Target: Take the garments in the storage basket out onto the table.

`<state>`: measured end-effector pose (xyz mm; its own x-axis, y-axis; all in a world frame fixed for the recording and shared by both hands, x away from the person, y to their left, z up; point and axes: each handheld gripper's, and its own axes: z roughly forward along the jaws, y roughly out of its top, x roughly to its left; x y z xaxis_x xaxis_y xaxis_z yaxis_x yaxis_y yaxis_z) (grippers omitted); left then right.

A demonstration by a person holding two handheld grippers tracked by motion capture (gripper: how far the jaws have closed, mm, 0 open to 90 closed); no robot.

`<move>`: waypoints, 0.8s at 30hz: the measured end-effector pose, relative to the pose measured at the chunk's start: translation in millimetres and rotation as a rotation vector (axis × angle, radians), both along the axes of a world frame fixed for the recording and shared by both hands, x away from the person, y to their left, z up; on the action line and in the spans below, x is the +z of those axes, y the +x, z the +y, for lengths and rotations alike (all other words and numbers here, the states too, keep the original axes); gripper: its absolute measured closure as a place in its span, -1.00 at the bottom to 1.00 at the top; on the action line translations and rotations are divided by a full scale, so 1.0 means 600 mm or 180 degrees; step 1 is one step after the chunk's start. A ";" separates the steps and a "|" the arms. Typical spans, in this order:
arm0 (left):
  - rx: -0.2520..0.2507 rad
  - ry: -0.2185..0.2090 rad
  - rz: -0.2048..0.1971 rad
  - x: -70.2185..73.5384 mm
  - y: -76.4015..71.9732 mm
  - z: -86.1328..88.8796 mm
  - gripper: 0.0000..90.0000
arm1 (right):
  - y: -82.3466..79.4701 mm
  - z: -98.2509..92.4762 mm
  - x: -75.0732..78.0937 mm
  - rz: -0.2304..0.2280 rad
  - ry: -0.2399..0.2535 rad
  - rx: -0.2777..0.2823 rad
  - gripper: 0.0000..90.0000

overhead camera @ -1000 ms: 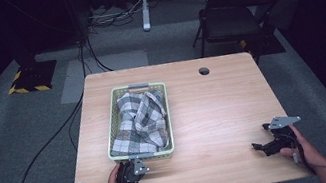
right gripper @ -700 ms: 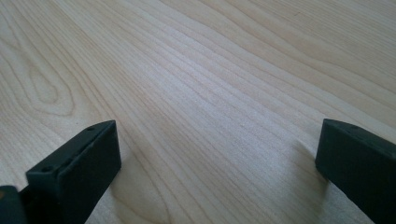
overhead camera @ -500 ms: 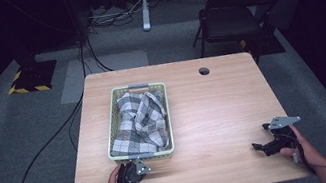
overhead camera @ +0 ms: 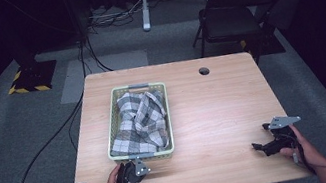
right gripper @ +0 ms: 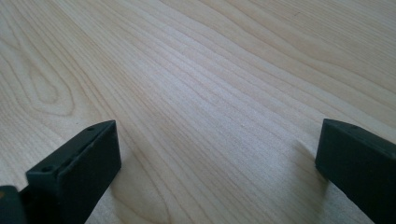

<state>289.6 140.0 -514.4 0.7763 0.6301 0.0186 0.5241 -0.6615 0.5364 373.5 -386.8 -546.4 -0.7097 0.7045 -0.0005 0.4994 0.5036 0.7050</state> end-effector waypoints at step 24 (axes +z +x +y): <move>-0.0060 -0.0119 -0.0167 0.038 -0.012 -0.010 -0.87 | 0.000 0.000 0.000 0.0000 0.0000 -0.0001 -1.00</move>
